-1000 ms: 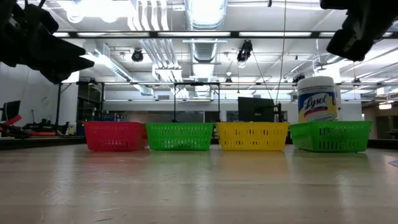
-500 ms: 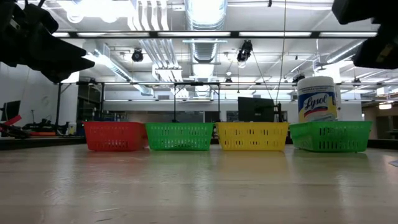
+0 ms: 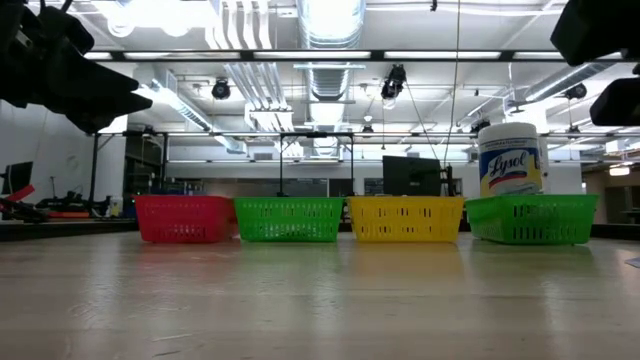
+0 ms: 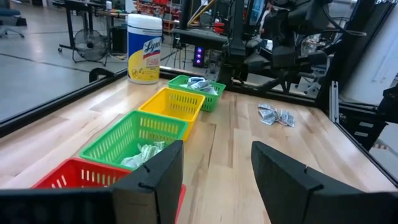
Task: Pick & Place First Aid Supplies
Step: Put the orange ointment pack into the yellow bin
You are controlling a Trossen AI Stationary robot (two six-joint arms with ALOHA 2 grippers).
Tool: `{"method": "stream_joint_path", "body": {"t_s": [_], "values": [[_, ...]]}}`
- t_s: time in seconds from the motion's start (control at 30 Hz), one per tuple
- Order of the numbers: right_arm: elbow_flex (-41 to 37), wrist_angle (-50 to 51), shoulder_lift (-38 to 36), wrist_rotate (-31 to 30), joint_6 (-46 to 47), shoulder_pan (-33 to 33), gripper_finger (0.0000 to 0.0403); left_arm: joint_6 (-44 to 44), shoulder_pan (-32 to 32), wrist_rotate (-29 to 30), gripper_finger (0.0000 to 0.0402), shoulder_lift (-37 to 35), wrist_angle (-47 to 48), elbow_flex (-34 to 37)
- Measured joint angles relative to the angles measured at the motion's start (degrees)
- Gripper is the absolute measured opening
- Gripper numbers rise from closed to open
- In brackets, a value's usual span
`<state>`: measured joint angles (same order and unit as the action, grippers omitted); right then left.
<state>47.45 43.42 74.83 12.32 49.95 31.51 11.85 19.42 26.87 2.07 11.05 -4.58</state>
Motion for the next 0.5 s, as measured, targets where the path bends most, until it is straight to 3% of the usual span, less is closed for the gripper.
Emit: {"method": "stream_joint_path", "body": {"t_s": [0.3,0.5], "values": [[-1.95,0.07,0.18,0.57,1.00,0.00,0.0011,0.05,0.00,0.00,0.0188,0.00,-0.13,0.04],[-2.83,0.22,0.19,1.31,2.84,0.00,0.0053,0.06,0.00,0.00,0.0188,0.00,-0.26,0.07]]}}
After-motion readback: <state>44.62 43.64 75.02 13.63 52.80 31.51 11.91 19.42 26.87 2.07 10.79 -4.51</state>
